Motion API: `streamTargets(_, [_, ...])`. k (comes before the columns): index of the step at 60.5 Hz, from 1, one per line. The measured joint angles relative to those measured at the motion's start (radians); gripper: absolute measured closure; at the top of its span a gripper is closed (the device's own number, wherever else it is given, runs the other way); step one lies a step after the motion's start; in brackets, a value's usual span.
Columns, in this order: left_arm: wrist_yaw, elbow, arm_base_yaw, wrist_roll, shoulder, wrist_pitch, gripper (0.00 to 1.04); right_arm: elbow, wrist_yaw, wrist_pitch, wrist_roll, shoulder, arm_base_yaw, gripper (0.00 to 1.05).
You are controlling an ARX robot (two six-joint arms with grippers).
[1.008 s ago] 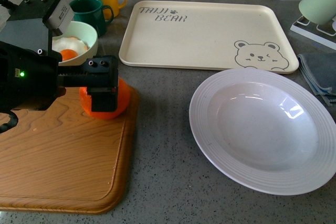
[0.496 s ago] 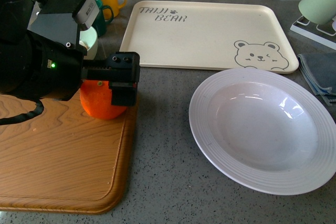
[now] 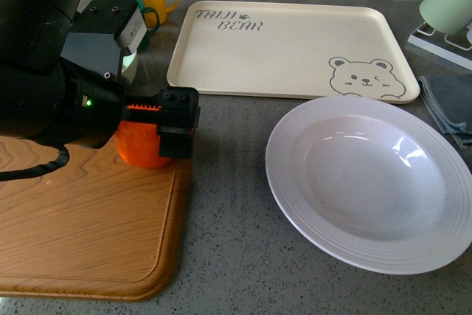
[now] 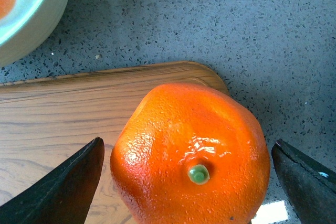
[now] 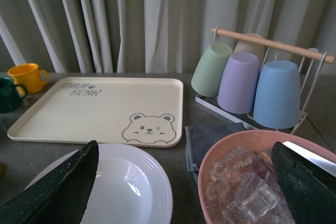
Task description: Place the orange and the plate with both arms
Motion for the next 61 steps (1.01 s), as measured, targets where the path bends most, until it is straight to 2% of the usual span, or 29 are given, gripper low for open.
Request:
streamTargets(7, [-0.006, 0.0, -0.003, 0.0, 0.0, -0.005, 0.31, 0.0, 0.0, 0.0, 0.0, 0.0, 0.0, 0.09])
streamTargets(17, [-0.006, 0.0, -0.003, 0.0, -0.004, -0.01, 0.48, 0.0, 0.0, 0.0, 0.0, 0.0, 0.0, 0.09])
streamTargets(39, [0.009, 0.002, -0.027, 0.007, -0.125, -0.049, 0.54, 0.0, 0.0, 0.0, 0.0, 0.0, 0.0, 0.09])
streamTargets(54, [0.028, 0.108, -0.153, 0.001, -0.138, -0.085, 0.54, 0.0, 0.0, 0.0, 0.0, 0.0, 0.0, 0.09])
streamTargets(61, [0.038, 0.195, -0.24, -0.003, -0.072, -0.095, 0.55, 0.0, 0.0, 0.0, 0.0, 0.0, 0.0, 0.09])
